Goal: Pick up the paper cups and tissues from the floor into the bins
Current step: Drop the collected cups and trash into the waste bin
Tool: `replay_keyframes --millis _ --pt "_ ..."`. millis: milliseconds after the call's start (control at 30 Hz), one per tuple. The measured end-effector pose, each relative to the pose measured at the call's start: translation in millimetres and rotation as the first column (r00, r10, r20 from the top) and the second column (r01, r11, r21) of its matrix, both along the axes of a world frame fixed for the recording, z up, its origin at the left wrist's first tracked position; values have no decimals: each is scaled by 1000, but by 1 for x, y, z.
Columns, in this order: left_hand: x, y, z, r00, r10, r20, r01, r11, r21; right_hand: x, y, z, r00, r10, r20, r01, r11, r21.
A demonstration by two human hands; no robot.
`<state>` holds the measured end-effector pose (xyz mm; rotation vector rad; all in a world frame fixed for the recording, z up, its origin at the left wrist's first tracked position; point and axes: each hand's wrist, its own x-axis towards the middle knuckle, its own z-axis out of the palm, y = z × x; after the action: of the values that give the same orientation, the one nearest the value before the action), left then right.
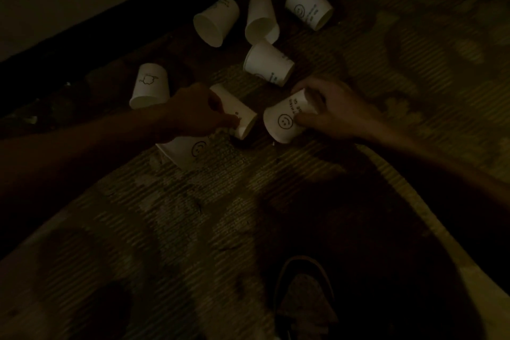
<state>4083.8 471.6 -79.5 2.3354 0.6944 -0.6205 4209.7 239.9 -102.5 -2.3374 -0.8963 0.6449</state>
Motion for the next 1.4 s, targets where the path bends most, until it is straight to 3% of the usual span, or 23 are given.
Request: replay_keyframes --millis 133,300,533,767,867,1067,1233,1400 --pt "-19 12 13 988 -149 -25 151 977 149 -12 9 4 986 -52 -156 71 991 117" --pt "-74 40 45 979 -203 -32 206 965 163 -44 44 16 975 -11 -221 72 960 270" --pt "-180 70 102 997 45 60 -52 993 109 -125 122 48 911 137 -389 60 890 452" --pt "-332 116 204 899 360 250 -402 905 143 -238 235 142 812 475 -338 -199 771 606" --pt "-409 129 255 780 451 434 -558 815 156 -299 285 182 800 539 -264 -240 691 682" --pt "-543 133 274 455 608 651 -762 644 -70 -417 348 240 677 729 -96 -455 518 724" --pt "-618 129 225 204 654 729 -825 515 -231 -489 378 241 557 831 10 -675 445 589" --pt "-657 128 181 -113 633 766 -878 298 -376 -539 401 214 477 864 163 -840 394 374"
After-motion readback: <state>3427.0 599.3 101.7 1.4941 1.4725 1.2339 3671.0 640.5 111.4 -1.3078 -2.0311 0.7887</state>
